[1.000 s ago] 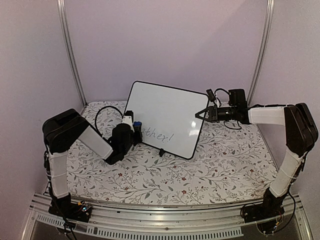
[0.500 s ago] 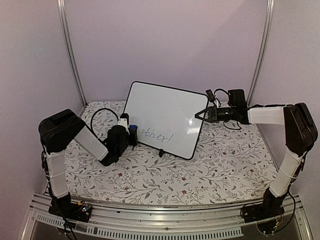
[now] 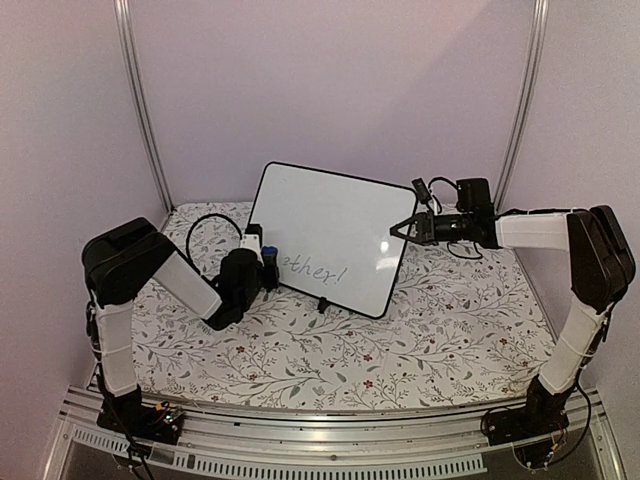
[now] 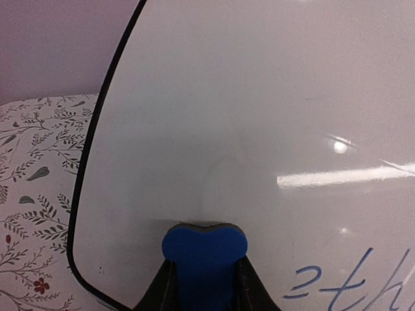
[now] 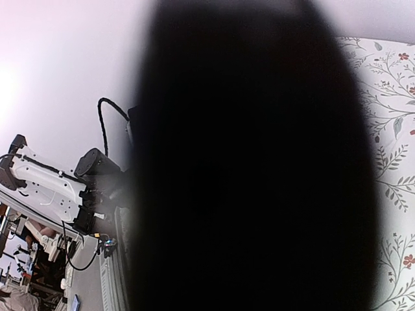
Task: Erase the whiteboard
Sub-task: Erase the center of the whiteboard.
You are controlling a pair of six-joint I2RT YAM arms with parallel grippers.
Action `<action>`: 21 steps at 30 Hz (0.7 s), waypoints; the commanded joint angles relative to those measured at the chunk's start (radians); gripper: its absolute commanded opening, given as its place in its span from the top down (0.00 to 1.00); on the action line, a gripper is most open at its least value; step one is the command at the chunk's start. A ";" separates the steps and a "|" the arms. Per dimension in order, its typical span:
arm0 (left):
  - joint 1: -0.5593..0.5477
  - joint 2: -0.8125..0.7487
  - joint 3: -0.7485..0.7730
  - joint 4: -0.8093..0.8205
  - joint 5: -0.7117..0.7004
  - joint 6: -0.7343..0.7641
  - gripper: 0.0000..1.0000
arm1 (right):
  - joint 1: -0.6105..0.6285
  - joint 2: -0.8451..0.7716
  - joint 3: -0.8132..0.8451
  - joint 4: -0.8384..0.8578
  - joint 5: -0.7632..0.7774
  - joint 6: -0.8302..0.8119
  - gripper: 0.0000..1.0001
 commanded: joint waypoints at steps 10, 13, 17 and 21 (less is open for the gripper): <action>-0.120 0.095 0.024 0.017 0.126 0.044 1.00 | 0.056 0.038 -0.029 -0.178 -0.110 -0.048 1.00; -0.124 0.093 0.013 0.025 0.124 0.043 1.00 | 0.056 0.039 -0.027 -0.178 -0.110 -0.047 1.00; -0.110 0.075 0.020 -0.040 0.030 0.015 1.00 | 0.056 0.039 -0.028 -0.178 -0.110 -0.048 1.00; -0.052 0.028 -0.010 -0.096 -0.016 -0.045 1.00 | 0.055 0.037 -0.029 -0.180 -0.109 -0.047 1.00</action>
